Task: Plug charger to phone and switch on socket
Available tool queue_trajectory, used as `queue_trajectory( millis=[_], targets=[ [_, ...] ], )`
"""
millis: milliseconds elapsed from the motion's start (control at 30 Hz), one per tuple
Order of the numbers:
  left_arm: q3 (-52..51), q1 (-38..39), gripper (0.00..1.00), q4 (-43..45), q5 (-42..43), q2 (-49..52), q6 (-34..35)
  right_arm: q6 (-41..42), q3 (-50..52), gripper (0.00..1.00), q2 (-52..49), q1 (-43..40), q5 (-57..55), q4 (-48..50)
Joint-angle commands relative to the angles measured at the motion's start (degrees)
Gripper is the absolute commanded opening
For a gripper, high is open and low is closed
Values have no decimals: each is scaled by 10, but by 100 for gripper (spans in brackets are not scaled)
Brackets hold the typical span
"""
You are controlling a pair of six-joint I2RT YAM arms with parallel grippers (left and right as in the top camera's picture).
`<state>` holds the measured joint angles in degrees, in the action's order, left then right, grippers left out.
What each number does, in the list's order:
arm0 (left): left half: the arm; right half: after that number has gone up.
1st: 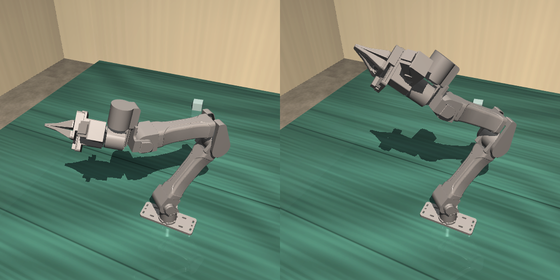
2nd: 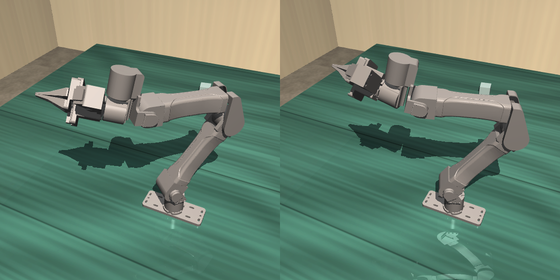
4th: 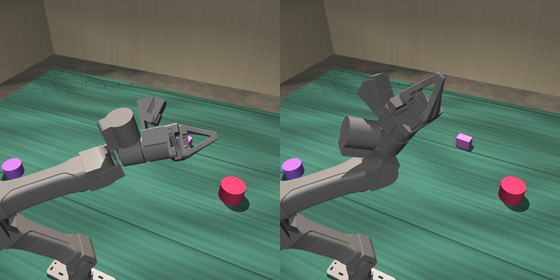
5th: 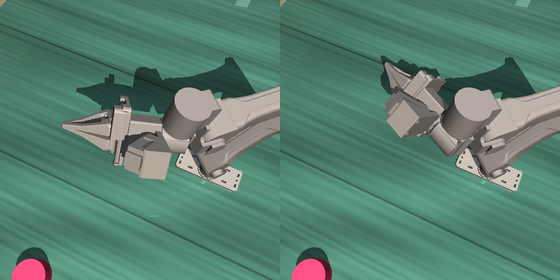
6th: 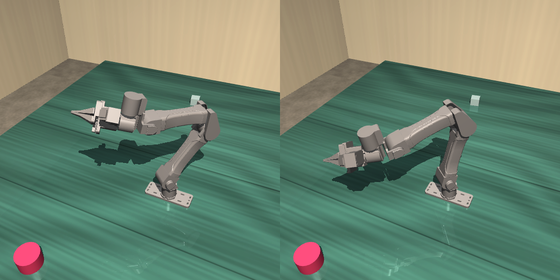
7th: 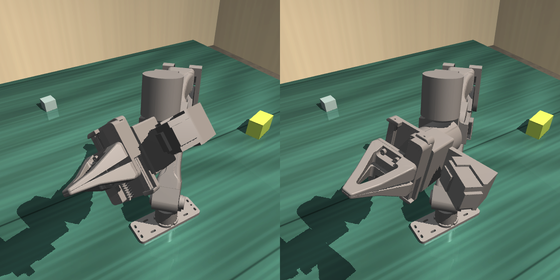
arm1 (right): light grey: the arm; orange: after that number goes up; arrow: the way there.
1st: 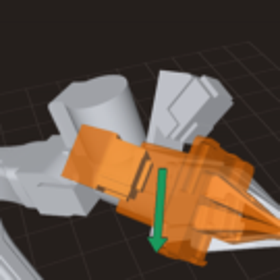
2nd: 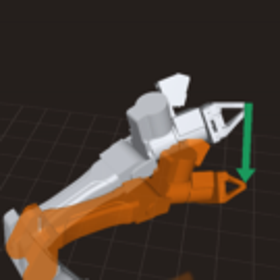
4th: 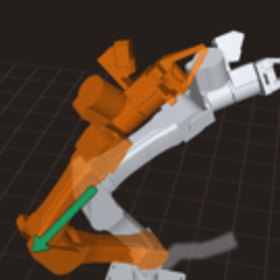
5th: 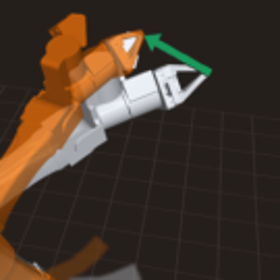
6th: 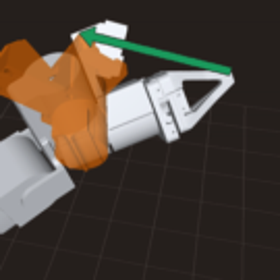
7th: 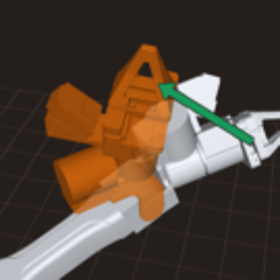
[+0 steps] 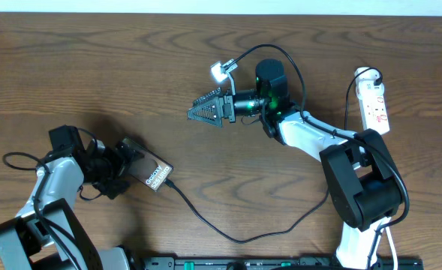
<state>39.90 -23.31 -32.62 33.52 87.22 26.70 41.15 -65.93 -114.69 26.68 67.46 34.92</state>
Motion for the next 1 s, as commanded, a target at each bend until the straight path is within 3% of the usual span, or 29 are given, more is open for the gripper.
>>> queue_trajectory(
  millis=[0, 200, 333, 500, 600, 967],
  targets=[
    [-8, -2, 93, -20, -73, -7, -17, -12, -7, 99, 10, 0, 2, 0],
    [61, -1, 93, -61, -86, -98, -68, -12, -7, 99, 10, 0, 2, 0],
    [140, -1, 93, -109, -135, -158, -88, -12, -7, 99, 10, 0, 2, 0],
    [252, 13, 93, -147, -136, -206, -152, -11, -7, 99, 10, 0, 3, 0],
    [293, 53, 95, -149, -132, -221, -223, 9, -7, 99, 10, -1, 5, 2],
    [303, 205, 100, -143, -133, -221, -331, 10, -7, 99, 10, -2, 6, 2]
  ],
)
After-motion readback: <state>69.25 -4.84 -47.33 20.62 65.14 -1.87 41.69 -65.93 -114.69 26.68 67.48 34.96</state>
